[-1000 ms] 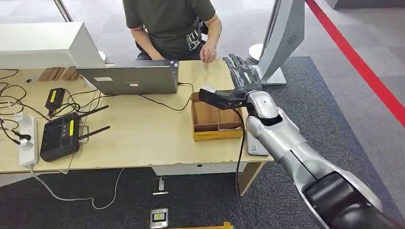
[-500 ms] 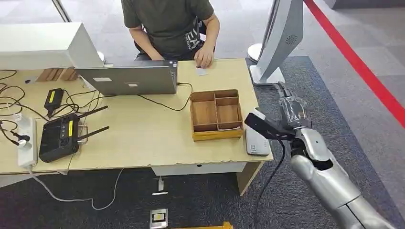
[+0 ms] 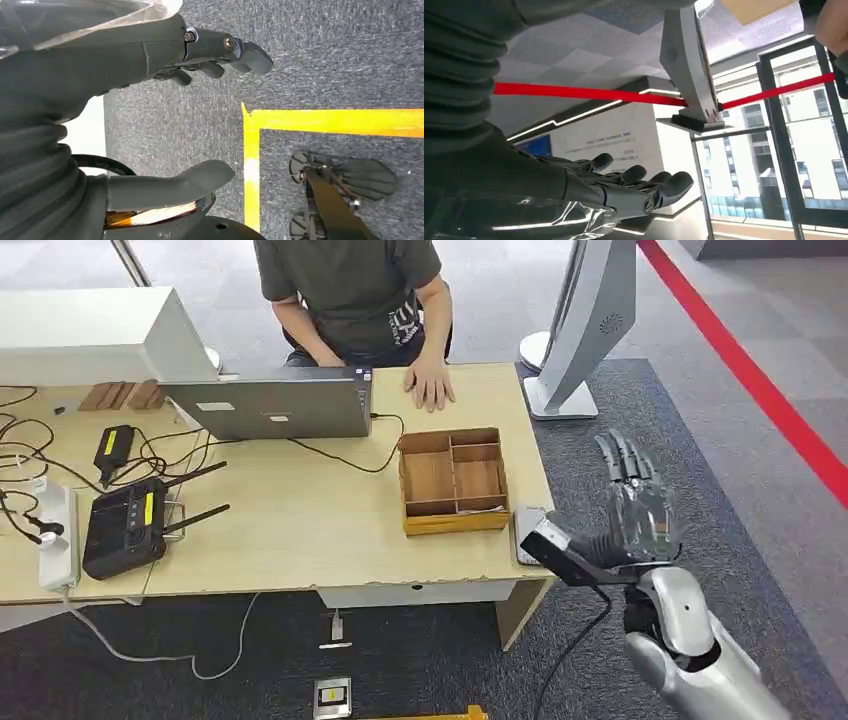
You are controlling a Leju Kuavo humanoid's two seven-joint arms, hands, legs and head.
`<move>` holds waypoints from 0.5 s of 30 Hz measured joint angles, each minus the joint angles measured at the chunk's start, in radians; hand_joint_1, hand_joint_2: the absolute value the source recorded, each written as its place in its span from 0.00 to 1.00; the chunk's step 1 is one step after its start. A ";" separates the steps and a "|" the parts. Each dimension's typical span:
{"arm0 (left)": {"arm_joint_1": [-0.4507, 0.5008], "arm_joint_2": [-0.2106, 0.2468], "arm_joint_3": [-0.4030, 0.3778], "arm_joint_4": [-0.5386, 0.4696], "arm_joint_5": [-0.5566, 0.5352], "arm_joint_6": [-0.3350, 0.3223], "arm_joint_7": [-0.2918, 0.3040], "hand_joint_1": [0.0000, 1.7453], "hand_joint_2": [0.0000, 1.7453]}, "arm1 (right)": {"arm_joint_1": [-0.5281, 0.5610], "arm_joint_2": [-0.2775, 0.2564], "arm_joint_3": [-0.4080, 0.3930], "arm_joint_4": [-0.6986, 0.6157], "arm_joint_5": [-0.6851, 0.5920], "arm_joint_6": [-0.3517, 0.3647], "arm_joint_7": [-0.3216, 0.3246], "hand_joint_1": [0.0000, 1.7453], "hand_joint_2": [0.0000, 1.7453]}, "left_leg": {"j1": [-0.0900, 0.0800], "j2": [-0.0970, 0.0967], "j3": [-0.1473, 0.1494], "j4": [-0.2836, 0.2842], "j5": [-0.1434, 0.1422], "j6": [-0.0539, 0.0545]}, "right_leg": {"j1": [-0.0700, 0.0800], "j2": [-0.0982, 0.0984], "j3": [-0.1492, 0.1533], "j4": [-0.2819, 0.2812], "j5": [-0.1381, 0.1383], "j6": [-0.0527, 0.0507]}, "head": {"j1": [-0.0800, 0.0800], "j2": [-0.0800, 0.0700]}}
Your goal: Pass the card to the sensor for recognition and then transmit it.
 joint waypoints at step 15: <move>0.000 -0.002 0.018 0.000 0.000 0.006 0.018 0.00 1.00 | 0.023 0.040 0.030 -0.026 0.053 -0.037 0.010 0.00 1.00 | 0.000 0.000 0.000 0.000 0.000 0.000 | 0.000 0.000 0.000 0.000 0.000 0.000 | 0.000 0.000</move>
